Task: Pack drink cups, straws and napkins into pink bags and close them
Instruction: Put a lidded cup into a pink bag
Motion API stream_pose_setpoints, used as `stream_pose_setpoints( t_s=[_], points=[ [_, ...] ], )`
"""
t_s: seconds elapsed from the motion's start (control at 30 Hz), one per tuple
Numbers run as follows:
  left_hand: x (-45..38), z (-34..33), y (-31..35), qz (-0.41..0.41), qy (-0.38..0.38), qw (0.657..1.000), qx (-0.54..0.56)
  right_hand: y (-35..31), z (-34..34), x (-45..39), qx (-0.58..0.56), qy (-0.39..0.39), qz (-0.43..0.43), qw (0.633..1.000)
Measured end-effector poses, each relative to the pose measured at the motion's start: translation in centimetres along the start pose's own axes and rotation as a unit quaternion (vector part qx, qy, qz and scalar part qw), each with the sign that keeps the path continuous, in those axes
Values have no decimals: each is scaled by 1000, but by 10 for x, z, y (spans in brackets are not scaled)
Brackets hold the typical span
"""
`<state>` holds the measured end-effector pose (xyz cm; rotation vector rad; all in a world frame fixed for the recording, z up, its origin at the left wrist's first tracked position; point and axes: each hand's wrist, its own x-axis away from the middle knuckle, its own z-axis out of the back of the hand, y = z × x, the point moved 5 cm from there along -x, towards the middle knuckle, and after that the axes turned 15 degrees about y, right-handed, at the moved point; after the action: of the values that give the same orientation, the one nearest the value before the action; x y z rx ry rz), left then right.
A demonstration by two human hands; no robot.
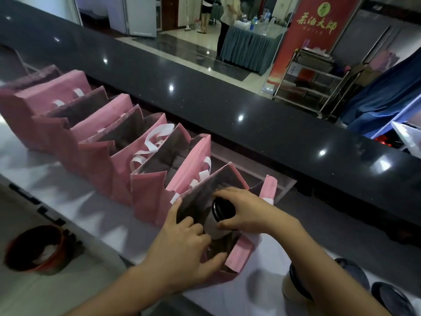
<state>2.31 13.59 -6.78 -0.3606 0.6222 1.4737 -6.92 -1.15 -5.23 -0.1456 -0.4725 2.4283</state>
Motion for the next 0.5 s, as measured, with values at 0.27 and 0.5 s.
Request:
stream_pose_setpoints(
  t_s=[0.27,0.5],
  points=[
    [7,1,1,-1,13,1000,28,-8,-33,1,20,-83,10,996],
    [5,0,1,-8,-1,1000,30,-8,-64,1,55,-106,17,993]
  ],
)
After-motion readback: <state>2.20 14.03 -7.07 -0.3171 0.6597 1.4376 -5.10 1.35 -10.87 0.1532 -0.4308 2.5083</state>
